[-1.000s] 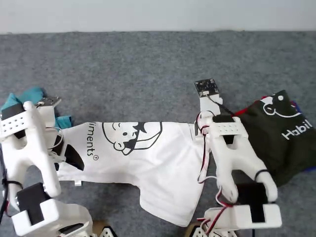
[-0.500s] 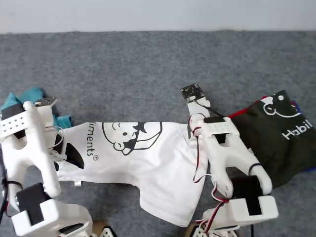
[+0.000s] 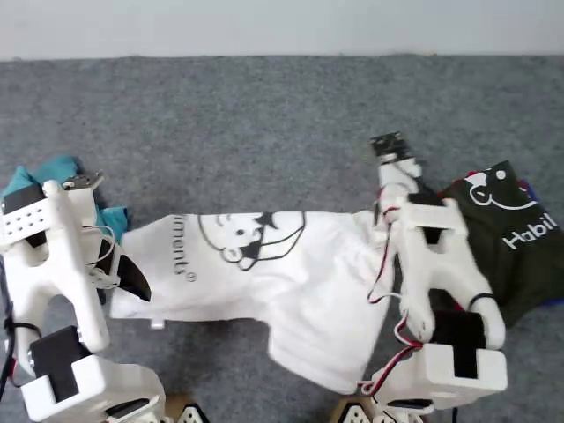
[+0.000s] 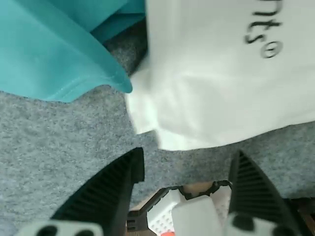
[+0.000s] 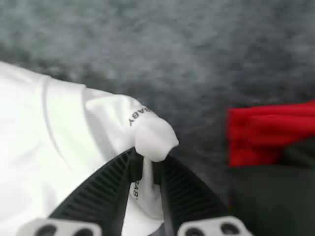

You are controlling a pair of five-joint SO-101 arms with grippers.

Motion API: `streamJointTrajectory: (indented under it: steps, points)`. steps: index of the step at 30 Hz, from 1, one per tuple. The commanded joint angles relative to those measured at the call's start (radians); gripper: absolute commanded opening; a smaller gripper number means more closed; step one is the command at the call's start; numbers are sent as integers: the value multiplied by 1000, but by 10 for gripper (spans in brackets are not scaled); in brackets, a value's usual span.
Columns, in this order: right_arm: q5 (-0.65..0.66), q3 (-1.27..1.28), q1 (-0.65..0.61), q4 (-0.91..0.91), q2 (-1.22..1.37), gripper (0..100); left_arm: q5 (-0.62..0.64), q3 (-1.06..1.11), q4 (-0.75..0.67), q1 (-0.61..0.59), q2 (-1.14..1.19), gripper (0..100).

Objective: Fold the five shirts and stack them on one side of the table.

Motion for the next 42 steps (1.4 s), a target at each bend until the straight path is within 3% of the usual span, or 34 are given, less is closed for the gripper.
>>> streamJointTrajectory:
  steps: [1,5,9,11,15,24,31,37,42]
  points:
    - [51,-89,64,15,-4,9,8,-2,21,8,-34,277]
    - [64,-68,53,5,-4,25,8,-2,21,8,-34,277]
    - [-17,-54,58,33,-8,163,9,-2,21,8,-34,278]
    - [-69,-64,61,102,-19,221,12,-2,21,8,-34,278]
    - [-68,-77,48,269,-105,226,12,18,21,18,-34,278]
    - [97,-48,31,565,-453,226,28,102,-12,313,-34,276]
    - [84,123,-21,285,-521,226,189,59,-235,382,-35,276]
    - [-55,107,-44,74,-495,226,227,-33,-264,377,-35,276]
    - [-72,101,-74,-12,-432,226,229,-53,-304,373,-34,276]
